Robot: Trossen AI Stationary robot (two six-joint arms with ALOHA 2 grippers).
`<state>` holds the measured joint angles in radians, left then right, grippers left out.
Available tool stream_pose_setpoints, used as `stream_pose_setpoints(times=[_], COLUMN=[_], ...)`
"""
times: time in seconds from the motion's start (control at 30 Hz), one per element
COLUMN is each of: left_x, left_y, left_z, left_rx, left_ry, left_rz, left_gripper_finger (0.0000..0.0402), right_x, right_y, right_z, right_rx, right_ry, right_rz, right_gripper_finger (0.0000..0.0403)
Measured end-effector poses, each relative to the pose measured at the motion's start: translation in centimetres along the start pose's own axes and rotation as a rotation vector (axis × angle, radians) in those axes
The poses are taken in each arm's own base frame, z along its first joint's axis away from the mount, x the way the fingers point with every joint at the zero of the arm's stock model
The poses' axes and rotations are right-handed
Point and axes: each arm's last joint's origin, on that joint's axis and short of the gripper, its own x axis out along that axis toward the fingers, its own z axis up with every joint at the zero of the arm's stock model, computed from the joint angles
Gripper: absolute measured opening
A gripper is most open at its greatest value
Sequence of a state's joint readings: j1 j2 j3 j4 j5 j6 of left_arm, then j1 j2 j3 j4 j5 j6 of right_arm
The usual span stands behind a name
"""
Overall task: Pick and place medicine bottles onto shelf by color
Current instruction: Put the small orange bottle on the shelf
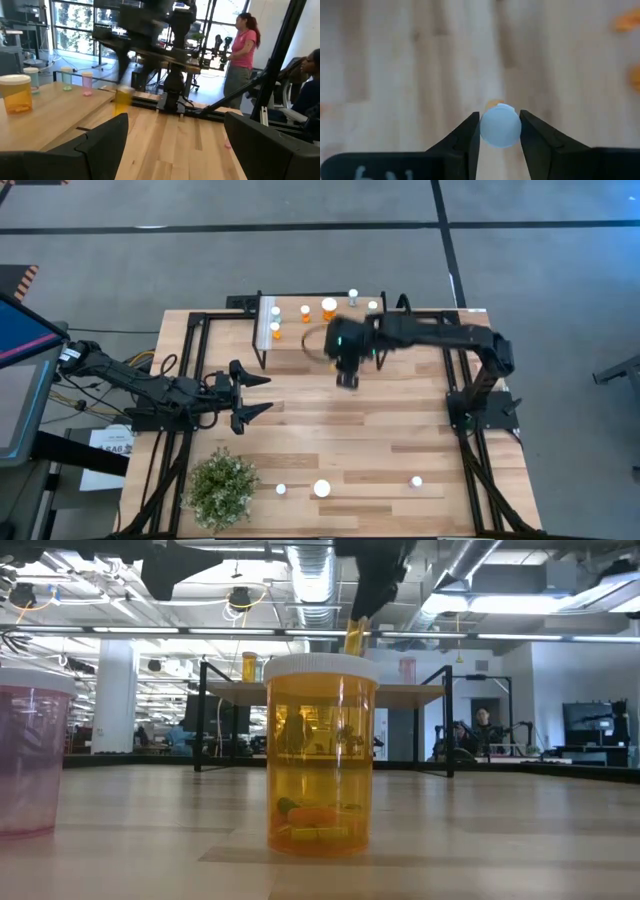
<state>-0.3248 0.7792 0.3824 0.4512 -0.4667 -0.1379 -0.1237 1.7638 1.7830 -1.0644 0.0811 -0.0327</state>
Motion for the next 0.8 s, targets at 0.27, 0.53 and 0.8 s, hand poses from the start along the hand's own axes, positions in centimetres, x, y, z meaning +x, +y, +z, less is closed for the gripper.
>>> stream_pose_setpoints(times=[0.27,0.53,0.8], left_x=[0.0,-0.1,0.0], left_y=[-0.4,-0.6,-0.4], left_z=[0.4,0.9,0.7], left_rx=[-0.006,0.013,0.018], left_ry=[-0.031,-0.074,-0.055], left_rz=[-0.108,-0.172,-0.119], left_gripper_finger=[0.0318,0.0318,0.0318], right_x=[-0.2,-0.5,-0.6], right_y=[-8.2,-12.6,-13.7], right_z=[-1.2,-2.4,-2.8], right_rx=[0.178,0.281,0.319], right_ry=[0.01,0.008,-0.001], right_rz=[-0.075,-0.118,-0.114], right_gripper_finger=[0.0138,0.014,0.0141])
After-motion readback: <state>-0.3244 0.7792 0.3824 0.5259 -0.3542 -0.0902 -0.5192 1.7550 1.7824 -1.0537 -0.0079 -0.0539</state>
